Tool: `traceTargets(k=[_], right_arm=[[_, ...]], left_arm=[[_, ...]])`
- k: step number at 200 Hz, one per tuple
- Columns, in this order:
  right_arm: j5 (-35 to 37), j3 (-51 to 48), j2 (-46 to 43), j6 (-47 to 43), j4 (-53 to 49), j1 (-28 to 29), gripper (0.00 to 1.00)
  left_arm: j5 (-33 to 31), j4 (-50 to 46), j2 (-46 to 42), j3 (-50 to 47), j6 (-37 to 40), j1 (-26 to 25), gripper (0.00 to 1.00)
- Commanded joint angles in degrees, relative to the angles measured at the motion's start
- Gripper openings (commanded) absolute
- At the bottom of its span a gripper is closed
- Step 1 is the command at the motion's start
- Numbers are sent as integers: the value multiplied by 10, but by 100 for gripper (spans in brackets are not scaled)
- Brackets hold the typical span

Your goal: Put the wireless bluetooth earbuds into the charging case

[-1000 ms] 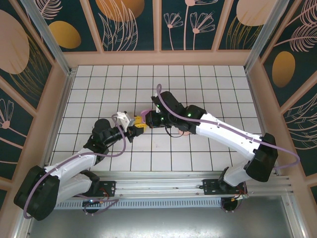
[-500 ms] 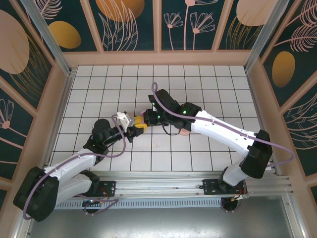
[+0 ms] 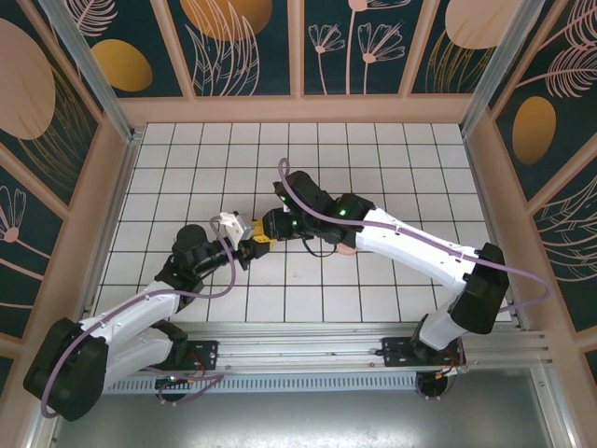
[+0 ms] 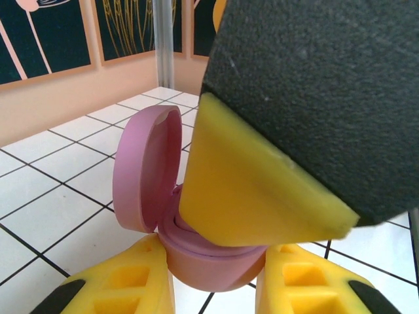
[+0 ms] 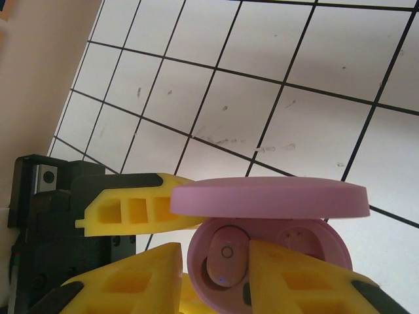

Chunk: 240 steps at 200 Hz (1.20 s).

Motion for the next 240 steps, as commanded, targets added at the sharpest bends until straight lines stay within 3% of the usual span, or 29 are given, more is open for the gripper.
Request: traceTargets(k=[1,92,121,150,191,240], right_arm=[[-3,16,-4,-1,-19,10,32],[26,31,-83,-24,-42,-16,33],[20,6,-120,-29,-50,-68,33],[-26,-43,-132,-41,-64,-167,34],[-35,-85,-84,-72,-52,-264,33],[-20,-55,49,-124,-18,-287,27]], left_arm=[[3,19,-15,-3,8,-4,0],[-12,41,-19,-32,-28,-3,0],[-17,35,-29,-39,-29,-4,0],[-22,31,-38,-45,-29,-4,0],[-24,30,-43,-53,-33,-3,0],[-34,18,-52,-59,-29,-3,0]])
